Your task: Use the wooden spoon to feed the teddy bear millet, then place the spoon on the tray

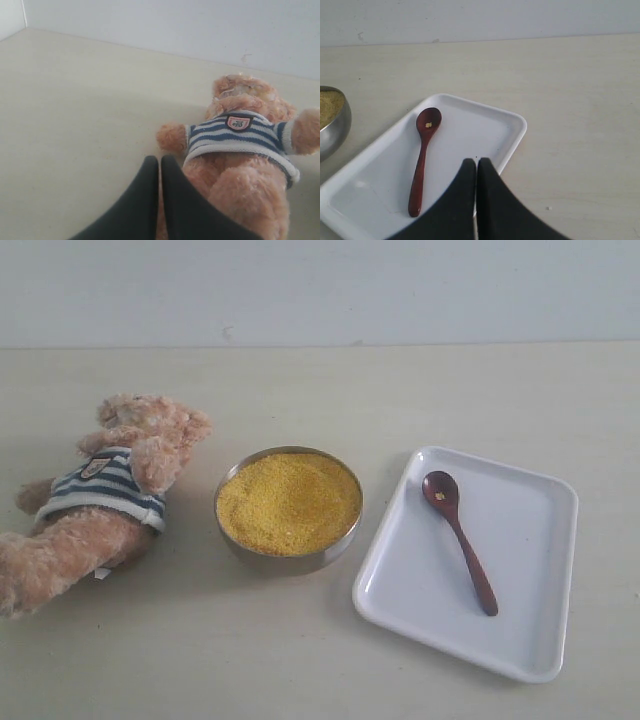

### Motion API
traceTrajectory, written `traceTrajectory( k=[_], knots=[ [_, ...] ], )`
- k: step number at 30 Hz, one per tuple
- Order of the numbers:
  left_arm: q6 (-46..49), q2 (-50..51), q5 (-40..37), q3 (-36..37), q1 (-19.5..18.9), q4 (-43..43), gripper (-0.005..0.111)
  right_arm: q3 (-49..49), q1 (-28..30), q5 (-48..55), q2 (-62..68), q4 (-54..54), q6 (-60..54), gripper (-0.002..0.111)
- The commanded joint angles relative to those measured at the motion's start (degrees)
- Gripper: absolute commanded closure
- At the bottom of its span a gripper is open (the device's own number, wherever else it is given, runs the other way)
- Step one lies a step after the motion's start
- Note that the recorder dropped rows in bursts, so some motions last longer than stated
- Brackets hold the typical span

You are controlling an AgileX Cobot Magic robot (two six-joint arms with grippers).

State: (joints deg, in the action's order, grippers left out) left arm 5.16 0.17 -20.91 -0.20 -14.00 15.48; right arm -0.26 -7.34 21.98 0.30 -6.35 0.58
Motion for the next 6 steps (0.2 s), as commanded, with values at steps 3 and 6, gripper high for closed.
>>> traceTrajectory(
  k=[3,6],
  knots=[
    [-0.47,-0.17,0.44,0.20,-0.10,-0.16,0.103,0.26,0.45,-0.57,-0.30,0.08,0.37,0.108],
    [-0.47,-0.17,0.44,0.20,-0.10,-0.16,0.103,0.26,0.45,-0.57,-0.30,0.08,0.37,0.108]
  ],
)
